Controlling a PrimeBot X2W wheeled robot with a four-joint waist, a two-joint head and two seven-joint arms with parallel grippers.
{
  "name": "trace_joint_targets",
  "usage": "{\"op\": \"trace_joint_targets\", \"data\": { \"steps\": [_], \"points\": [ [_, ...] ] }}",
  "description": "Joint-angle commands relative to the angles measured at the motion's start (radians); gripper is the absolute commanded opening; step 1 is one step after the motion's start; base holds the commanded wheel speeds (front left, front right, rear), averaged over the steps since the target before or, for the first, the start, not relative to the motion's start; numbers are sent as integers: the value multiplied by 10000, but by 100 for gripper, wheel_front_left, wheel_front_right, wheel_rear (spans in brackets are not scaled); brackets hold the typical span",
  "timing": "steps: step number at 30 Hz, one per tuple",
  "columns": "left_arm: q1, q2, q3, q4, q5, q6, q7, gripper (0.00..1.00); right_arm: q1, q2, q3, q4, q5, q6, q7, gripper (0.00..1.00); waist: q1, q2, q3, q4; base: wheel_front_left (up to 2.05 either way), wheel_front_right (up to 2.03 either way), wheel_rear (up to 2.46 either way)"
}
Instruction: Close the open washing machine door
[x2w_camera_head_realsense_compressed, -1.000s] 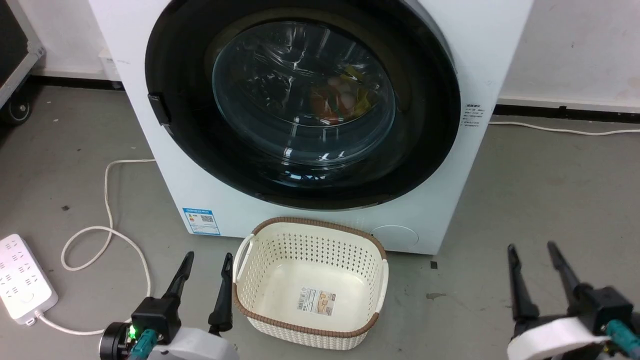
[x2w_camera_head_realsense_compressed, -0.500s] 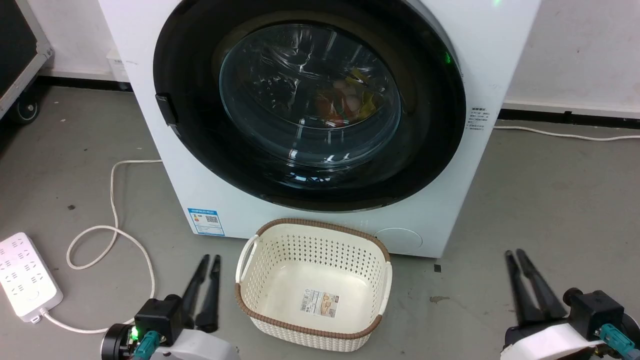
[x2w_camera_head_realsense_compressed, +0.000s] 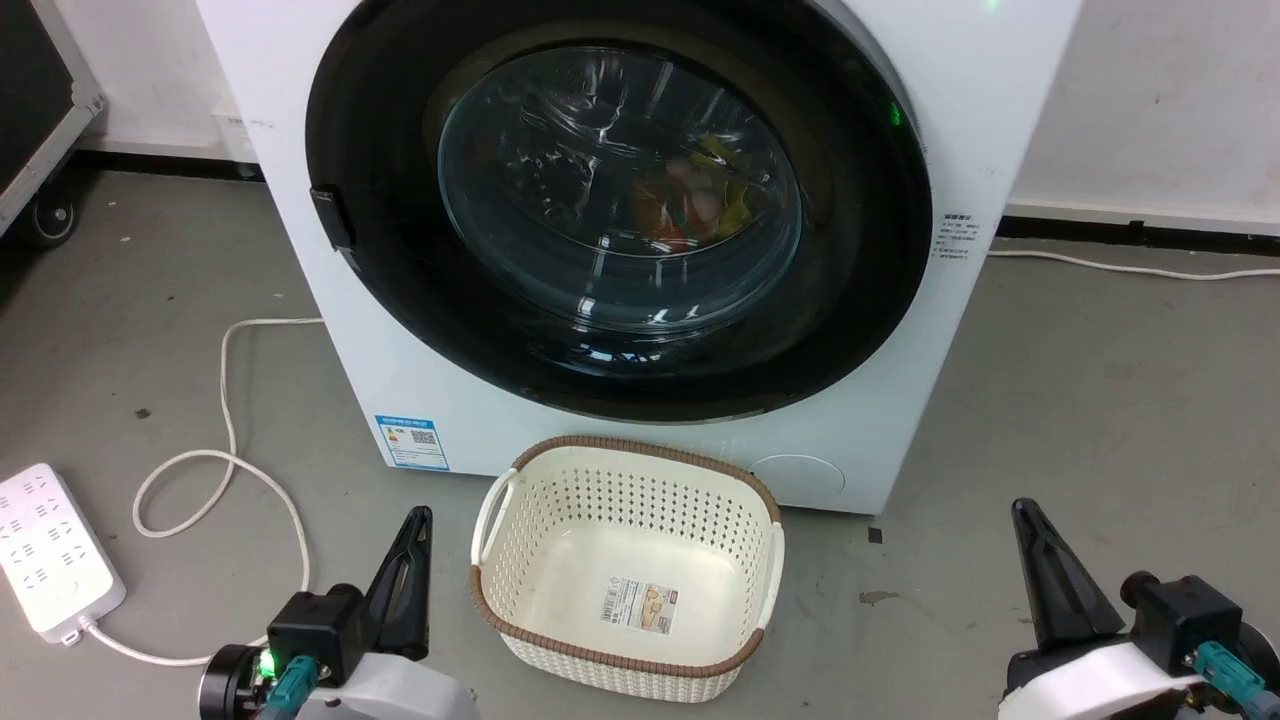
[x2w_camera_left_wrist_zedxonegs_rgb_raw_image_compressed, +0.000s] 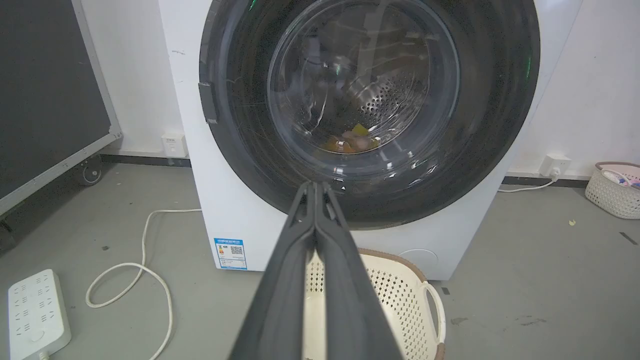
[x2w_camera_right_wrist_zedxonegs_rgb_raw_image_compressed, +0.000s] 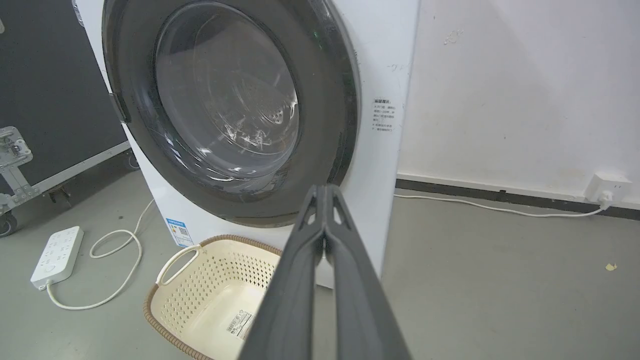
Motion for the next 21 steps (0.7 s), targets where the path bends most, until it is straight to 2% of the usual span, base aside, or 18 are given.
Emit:
{"op": "trace_joint_targets", "data": {
  "steps": [1, 21],
  "points": [
    [35, 1, 14, -85, 106, 41, 77, 0, 26, 5, 27, -109, -66, -1, 50, 0, 0, 0, 4, -3, 0, 0, 0],
    [85, 2, 60, -400, 263, 228, 486, 0, 62, 12, 129, -402, -180, -2, 459, 0, 0, 0, 37, -30, 0, 0, 0]
  ]
}}
